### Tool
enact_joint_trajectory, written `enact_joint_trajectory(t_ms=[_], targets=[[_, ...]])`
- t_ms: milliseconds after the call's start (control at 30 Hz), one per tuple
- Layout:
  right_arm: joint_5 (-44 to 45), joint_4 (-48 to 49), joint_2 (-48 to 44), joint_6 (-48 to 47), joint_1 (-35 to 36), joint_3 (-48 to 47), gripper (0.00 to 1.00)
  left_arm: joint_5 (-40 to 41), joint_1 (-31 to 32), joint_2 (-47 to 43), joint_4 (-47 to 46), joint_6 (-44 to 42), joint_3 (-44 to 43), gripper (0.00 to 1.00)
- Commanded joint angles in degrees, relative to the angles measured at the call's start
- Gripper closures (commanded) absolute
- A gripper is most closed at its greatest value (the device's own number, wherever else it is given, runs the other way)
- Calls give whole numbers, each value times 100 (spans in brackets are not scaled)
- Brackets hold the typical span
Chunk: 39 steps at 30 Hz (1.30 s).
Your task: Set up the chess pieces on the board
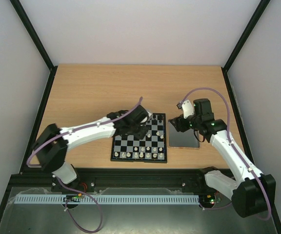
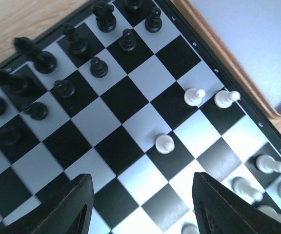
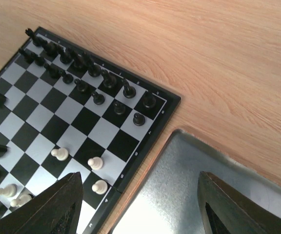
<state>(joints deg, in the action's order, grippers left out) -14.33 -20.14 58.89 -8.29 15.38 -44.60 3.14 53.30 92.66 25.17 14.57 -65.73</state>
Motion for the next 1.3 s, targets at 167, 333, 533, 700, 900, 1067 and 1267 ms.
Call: enact_joint_trajectory(t_ms=[167, 333, 533, 700, 900, 1067, 1267], targets=[[-58, 256, 135, 147, -52, 84, 35, 38, 189, 1379, 462, 90, -1042, 44], [49, 287, 133, 101, -56, 109, 35, -4, 217, 1698, 633, 39, -1226, 49], [70, 294, 178, 74, -54, 116, 35, -120, 226, 1772, 646, 30, -1180, 58], [61, 277, 236, 56, -55, 114, 35, -111, 249, 1792, 648, 28, -1137, 66], [59, 241, 331, 23, -57, 93, 35, -146, 251, 1808, 528, 35, -1077, 73], [51, 229, 372, -4, -53, 102, 35, -205, 253, 1814, 407, 55, -1080, 78], [57, 212, 410, -38, -60, 100, 35, -228, 251, 1817, 418, 42, -1066, 85]])
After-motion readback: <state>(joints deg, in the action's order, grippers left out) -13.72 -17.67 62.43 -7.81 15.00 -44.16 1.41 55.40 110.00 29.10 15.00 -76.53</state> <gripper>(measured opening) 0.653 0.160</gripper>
